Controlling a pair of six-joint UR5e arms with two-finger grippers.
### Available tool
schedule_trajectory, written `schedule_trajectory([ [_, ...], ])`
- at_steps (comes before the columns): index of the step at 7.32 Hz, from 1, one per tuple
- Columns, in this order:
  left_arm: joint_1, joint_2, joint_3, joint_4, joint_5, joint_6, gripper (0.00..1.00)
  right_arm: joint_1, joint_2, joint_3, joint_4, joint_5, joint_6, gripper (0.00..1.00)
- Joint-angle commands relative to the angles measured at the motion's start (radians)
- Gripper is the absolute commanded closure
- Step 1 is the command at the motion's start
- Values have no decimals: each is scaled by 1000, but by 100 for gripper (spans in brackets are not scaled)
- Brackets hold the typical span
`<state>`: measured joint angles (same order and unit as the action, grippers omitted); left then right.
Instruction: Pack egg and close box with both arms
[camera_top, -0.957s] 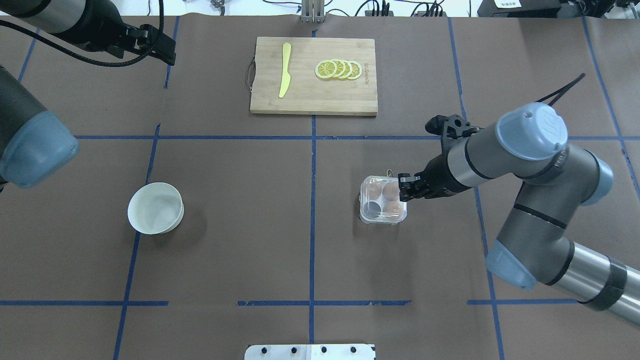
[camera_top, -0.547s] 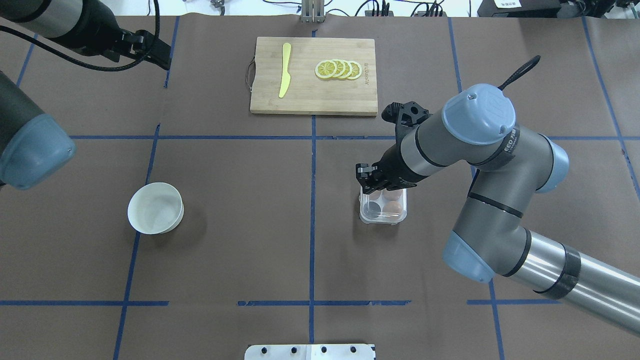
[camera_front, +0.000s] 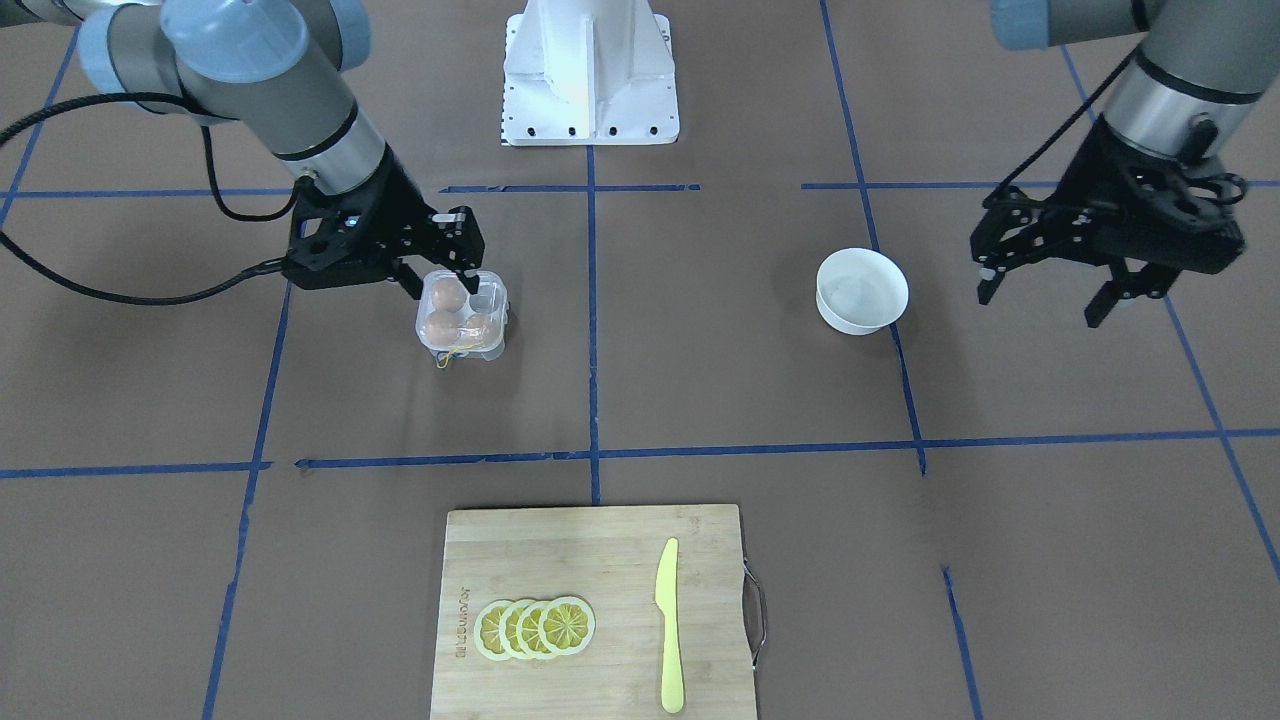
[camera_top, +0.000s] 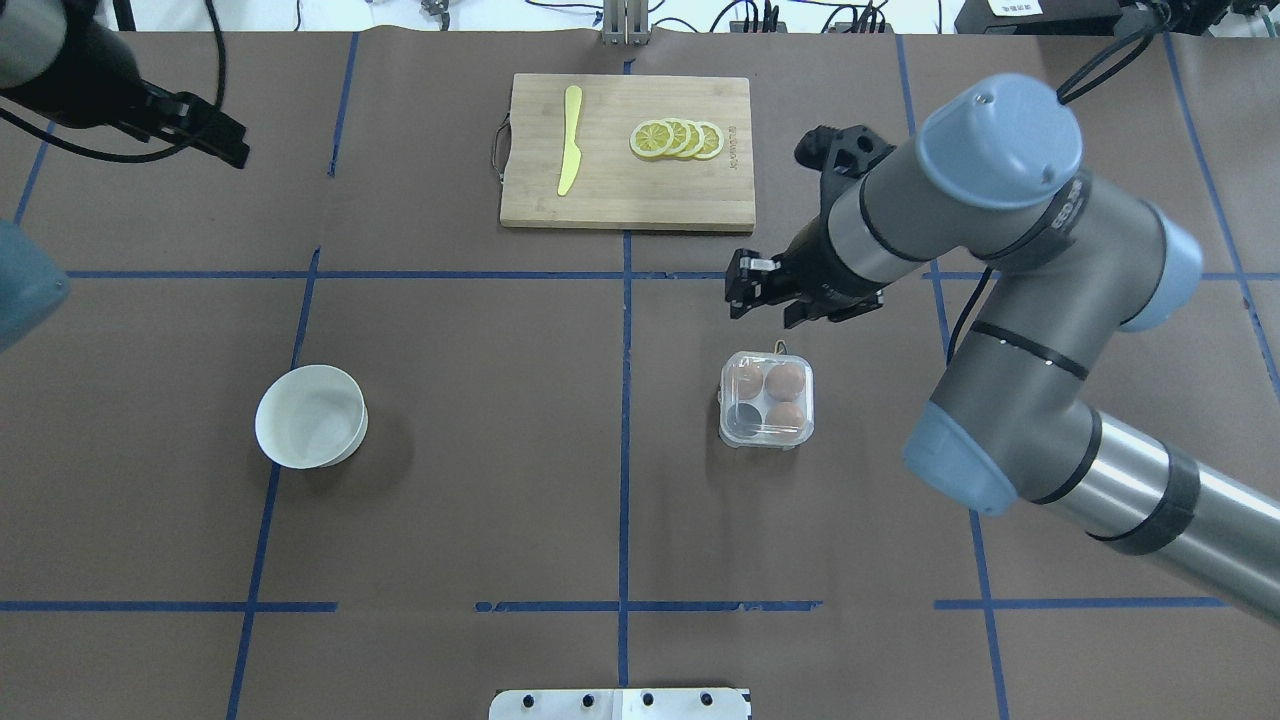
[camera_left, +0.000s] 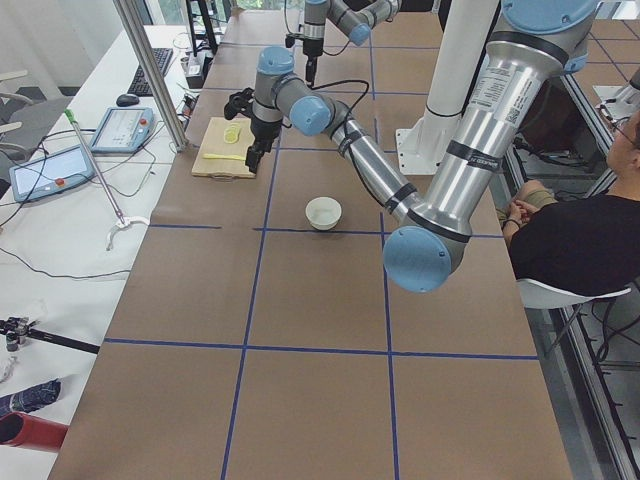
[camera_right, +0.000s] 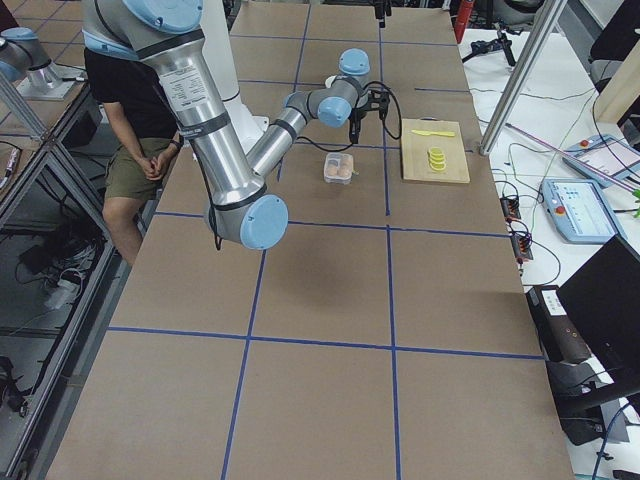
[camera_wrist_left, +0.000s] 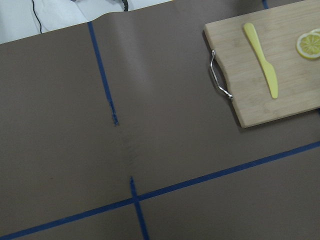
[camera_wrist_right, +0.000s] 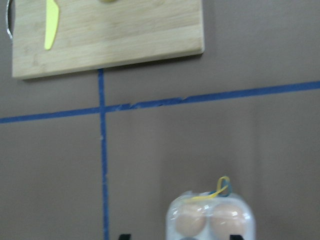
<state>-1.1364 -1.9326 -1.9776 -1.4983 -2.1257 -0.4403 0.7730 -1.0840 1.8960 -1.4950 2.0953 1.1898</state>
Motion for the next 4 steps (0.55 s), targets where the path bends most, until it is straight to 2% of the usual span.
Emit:
schedule_trajectory([
  [1, -147, 96, 32, 4, -43, 176, 0, 162, -121, 87, -216, 29, -397, 0],
  [2, -210, 119, 86, 9, -43, 293, 0, 296, -190, 89, -261, 84, -602, 0],
  [3, -299, 186, 113, 9, -52, 449, 0, 460, -297, 72, -268, 183, -836, 0],
  [4, -380, 204, 173, 9, -107, 583, 0, 586, -371, 27, -268, 215, -1045, 0],
])
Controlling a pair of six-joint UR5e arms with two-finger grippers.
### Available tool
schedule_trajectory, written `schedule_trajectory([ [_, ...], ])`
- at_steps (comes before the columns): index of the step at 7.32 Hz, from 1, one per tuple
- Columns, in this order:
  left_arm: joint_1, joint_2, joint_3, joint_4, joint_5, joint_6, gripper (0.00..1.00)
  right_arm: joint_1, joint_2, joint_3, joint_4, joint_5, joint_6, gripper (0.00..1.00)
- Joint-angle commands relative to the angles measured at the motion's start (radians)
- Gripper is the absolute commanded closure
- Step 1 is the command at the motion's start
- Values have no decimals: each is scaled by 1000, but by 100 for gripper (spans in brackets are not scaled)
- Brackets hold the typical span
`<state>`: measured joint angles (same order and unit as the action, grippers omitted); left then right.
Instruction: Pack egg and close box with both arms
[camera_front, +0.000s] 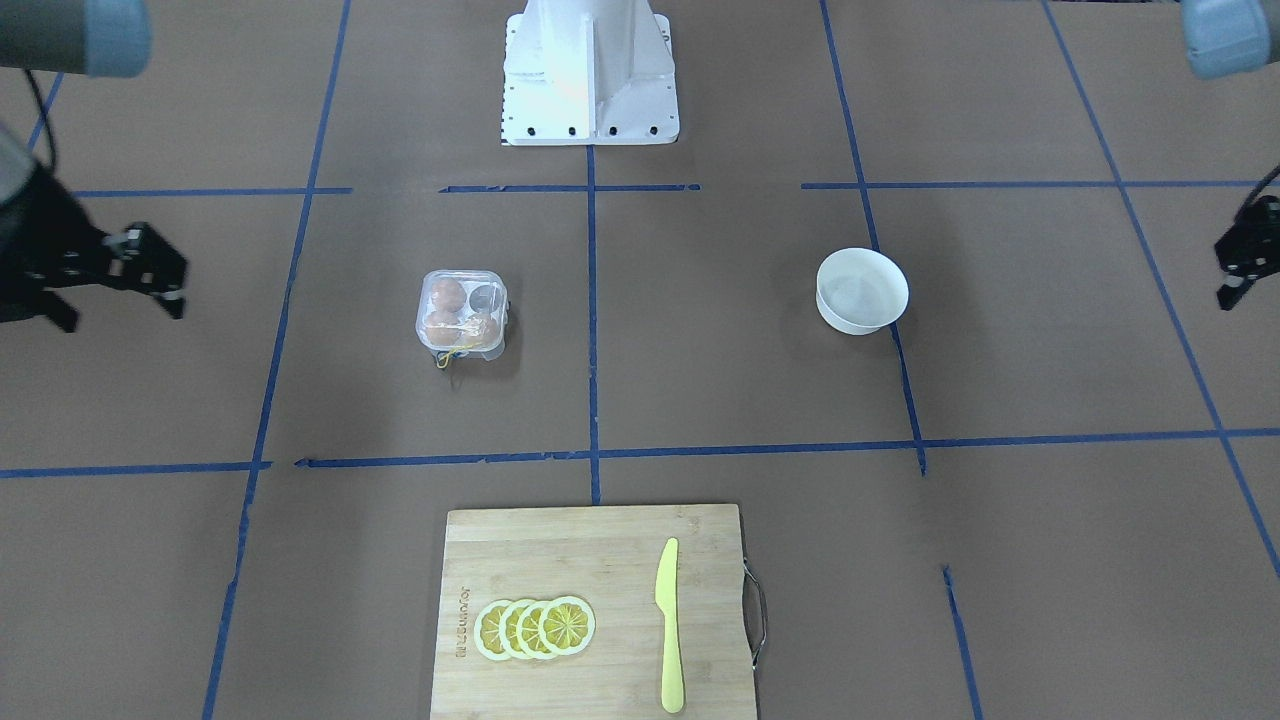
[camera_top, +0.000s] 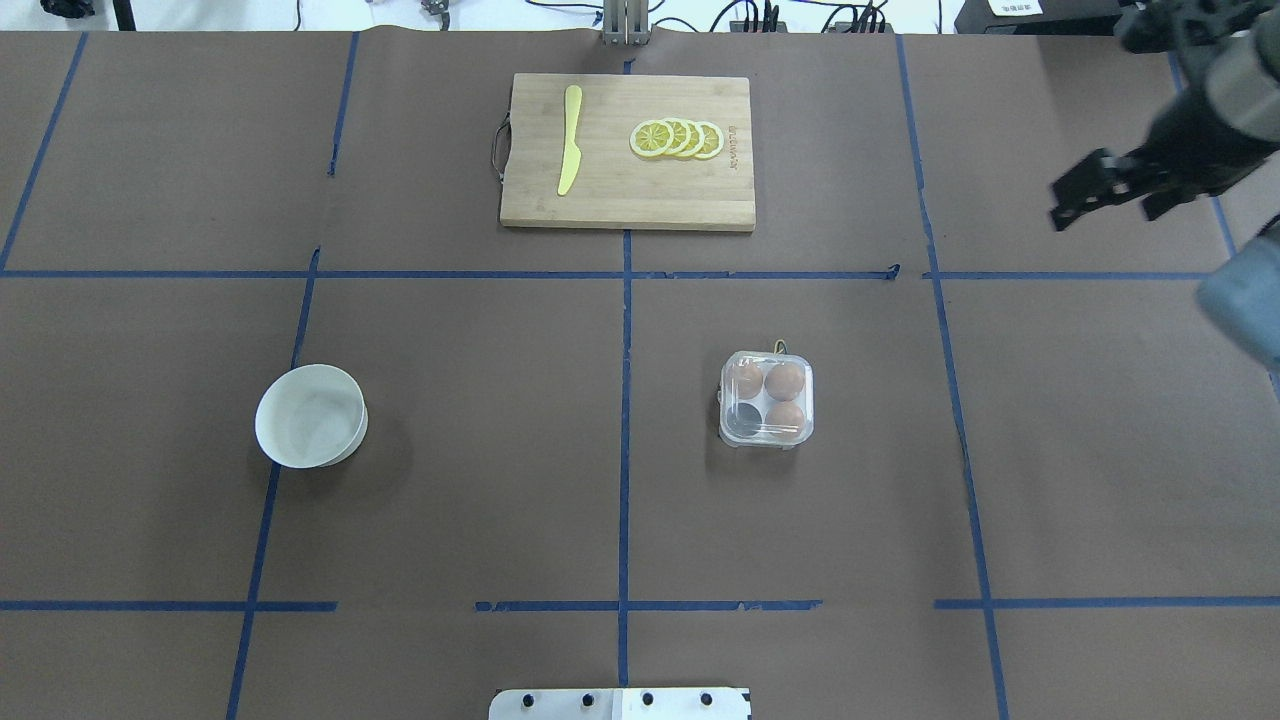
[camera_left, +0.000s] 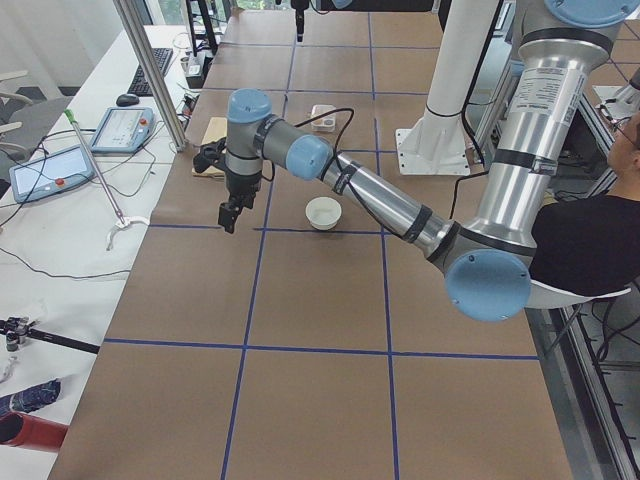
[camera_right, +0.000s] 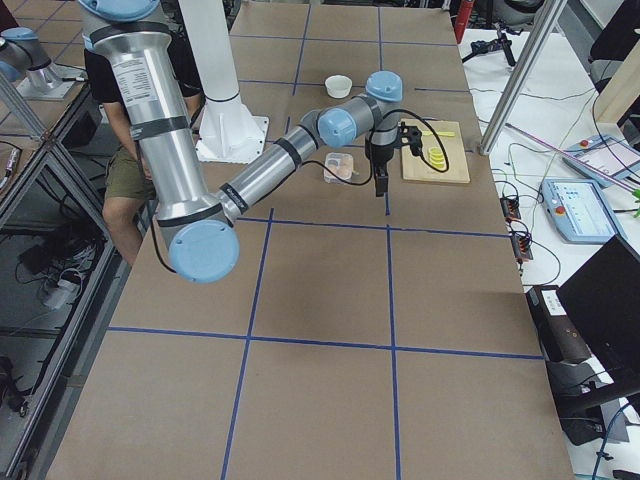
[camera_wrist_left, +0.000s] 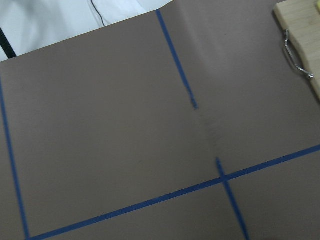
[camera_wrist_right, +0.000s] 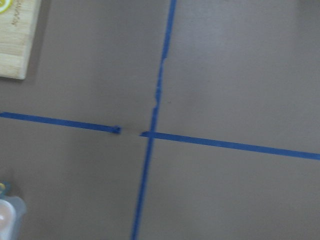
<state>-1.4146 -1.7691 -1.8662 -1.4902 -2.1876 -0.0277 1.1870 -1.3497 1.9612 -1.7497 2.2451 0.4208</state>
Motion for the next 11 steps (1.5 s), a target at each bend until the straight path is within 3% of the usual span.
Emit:
schedule_trajectory([
  [1, -139, 74, 100, -2, -56, 262, 0, 268, -153, -91, -16, 71, -421, 0],
  [3, -142, 166, 122, -56, -60, 272, 0, 313, -223, -162, -4, 57, -449, 0],
  [6, -139, 155, 318, -173, -63, 270, 0, 318, -259, -180, 33, 62, -448, 0],
  [11, -141, 171, 321, -165, -99, 193, 0, 422, -263, -319, 35, 143, -456, 0],
])
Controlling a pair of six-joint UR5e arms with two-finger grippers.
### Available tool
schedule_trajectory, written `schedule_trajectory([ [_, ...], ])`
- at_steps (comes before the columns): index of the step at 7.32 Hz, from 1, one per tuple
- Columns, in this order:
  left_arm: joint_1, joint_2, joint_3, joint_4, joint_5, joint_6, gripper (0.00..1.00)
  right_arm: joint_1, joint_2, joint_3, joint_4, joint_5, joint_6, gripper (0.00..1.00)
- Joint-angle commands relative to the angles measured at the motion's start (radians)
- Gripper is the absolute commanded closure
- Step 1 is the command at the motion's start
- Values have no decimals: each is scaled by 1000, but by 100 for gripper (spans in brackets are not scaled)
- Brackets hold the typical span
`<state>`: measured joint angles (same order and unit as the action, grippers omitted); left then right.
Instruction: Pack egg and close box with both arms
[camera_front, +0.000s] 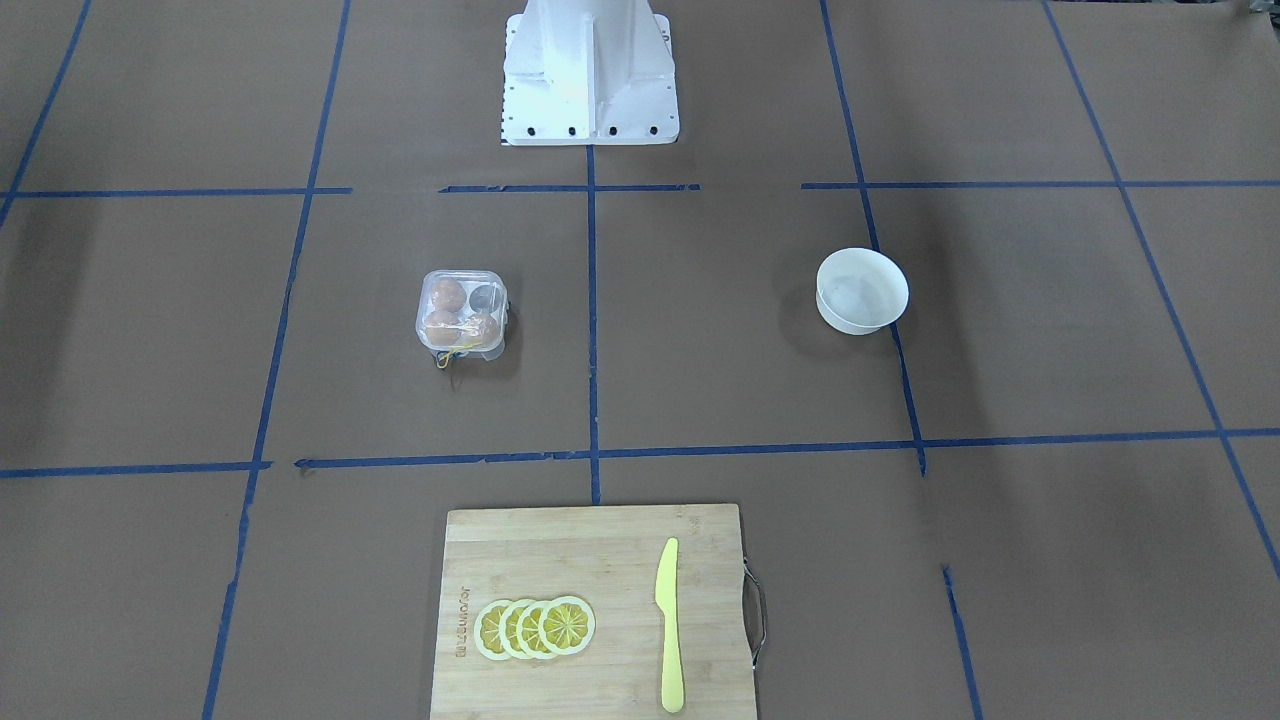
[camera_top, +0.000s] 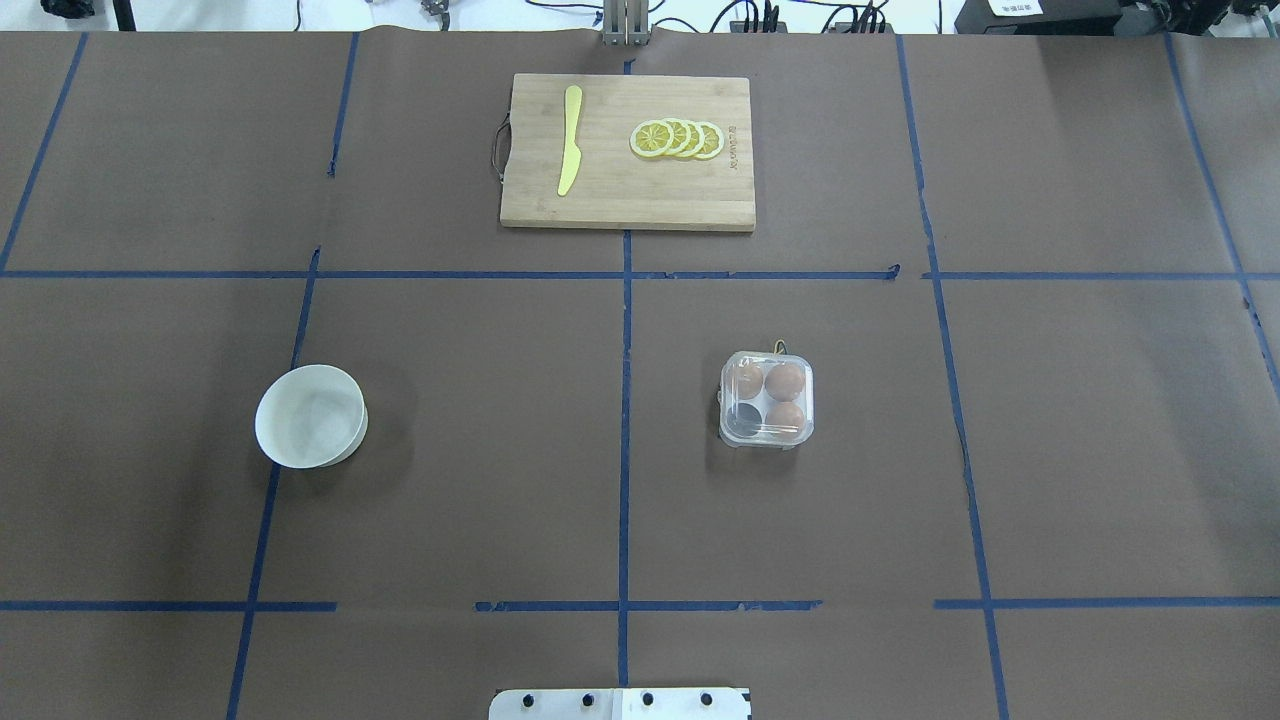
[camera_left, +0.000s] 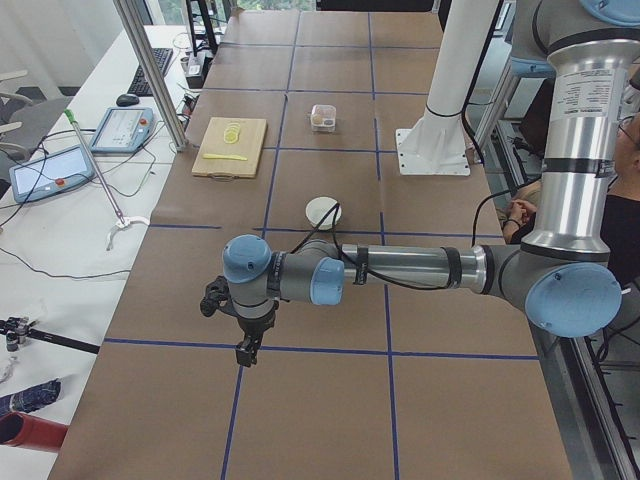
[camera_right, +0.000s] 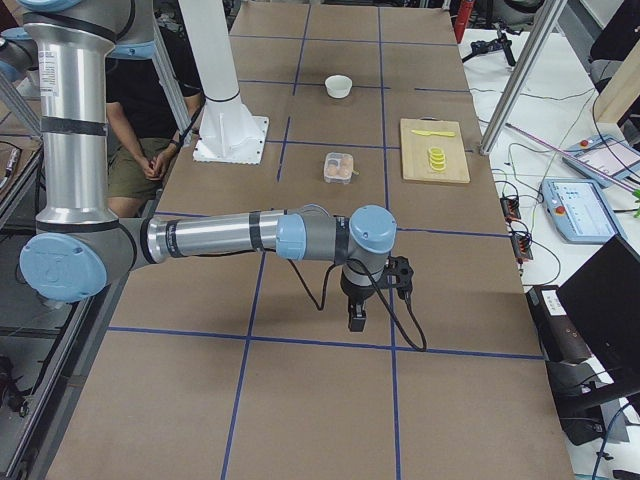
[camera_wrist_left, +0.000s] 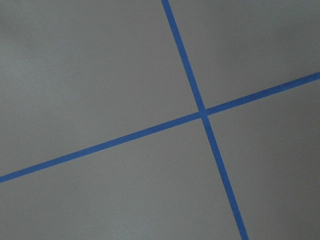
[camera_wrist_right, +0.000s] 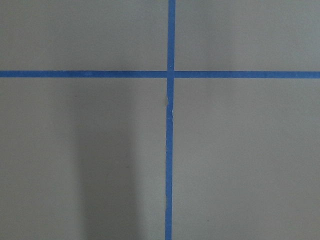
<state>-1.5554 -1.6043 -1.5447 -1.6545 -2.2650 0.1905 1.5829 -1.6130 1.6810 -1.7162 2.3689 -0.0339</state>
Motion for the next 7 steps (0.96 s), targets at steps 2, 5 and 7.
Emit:
schedule_trajectory([
  [2, 0, 9, -2, -1, -22, -25, 0, 28, -1, -64, 51, 9, -1, 0],
  [5, 0, 11, 0, -1, -22, -28, 0, 28, 7, -73, 98, 7, 47, 0],
  [7, 0, 9, -2, -1, -24, -91, 0, 28, 13, -73, 98, 7, 78, 0],
])
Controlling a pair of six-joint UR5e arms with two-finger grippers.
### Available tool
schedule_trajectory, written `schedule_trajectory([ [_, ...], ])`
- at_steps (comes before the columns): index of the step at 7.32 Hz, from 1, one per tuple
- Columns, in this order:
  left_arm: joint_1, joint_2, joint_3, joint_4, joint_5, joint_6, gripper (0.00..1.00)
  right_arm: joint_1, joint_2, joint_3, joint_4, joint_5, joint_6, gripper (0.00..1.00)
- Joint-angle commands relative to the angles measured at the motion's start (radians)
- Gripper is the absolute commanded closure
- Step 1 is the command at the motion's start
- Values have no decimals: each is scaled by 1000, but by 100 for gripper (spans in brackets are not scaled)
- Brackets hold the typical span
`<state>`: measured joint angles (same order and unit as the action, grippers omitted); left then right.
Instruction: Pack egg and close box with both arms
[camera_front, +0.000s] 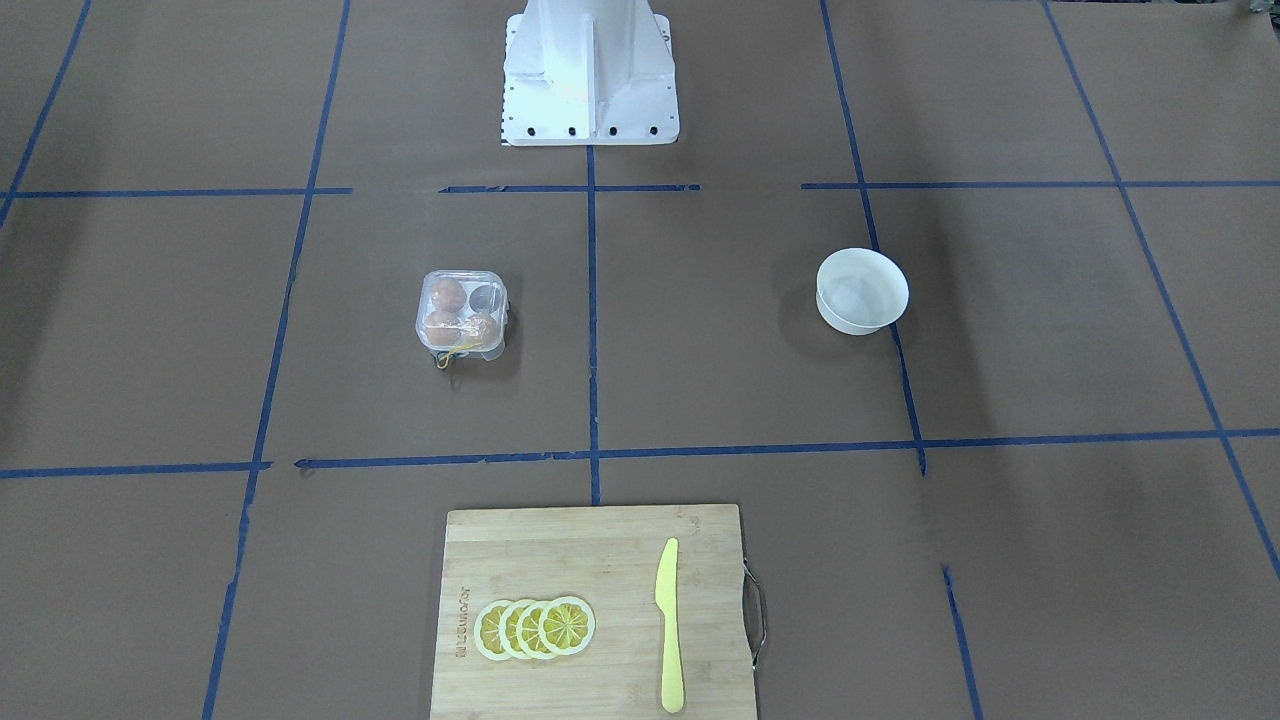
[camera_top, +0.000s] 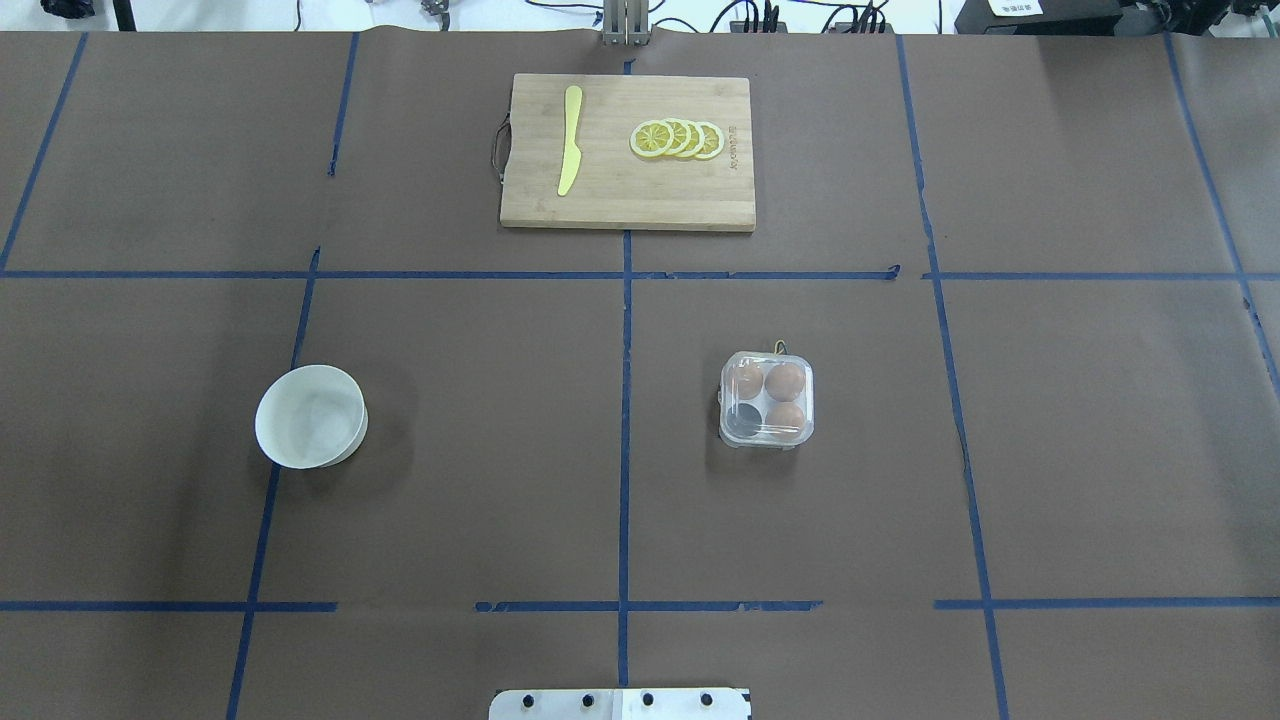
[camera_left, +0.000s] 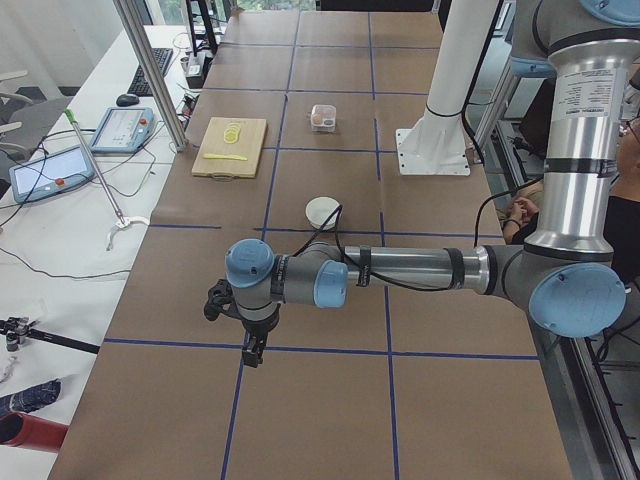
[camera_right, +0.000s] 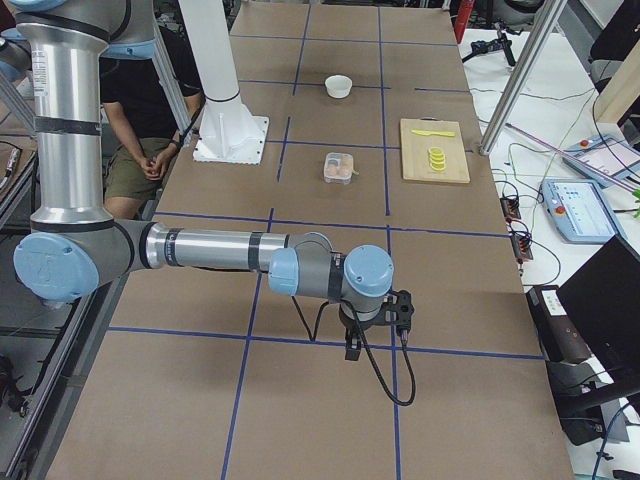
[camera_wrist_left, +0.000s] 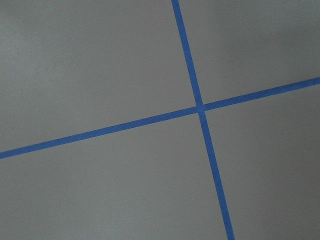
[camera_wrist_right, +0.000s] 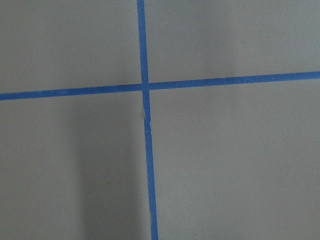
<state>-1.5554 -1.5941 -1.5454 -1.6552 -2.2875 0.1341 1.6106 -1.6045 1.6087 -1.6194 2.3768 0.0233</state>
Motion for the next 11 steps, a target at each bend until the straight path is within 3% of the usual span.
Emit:
schedule_trajectory([
  [1, 0, 0, 2, 0, 0, -36, 0, 0, 6, -1, 1, -1, 32, 0],
  [11, 0, -1, 1, -2, -3, -85, 0, 0, 8, -6, 1, -1, 35, 0],
])
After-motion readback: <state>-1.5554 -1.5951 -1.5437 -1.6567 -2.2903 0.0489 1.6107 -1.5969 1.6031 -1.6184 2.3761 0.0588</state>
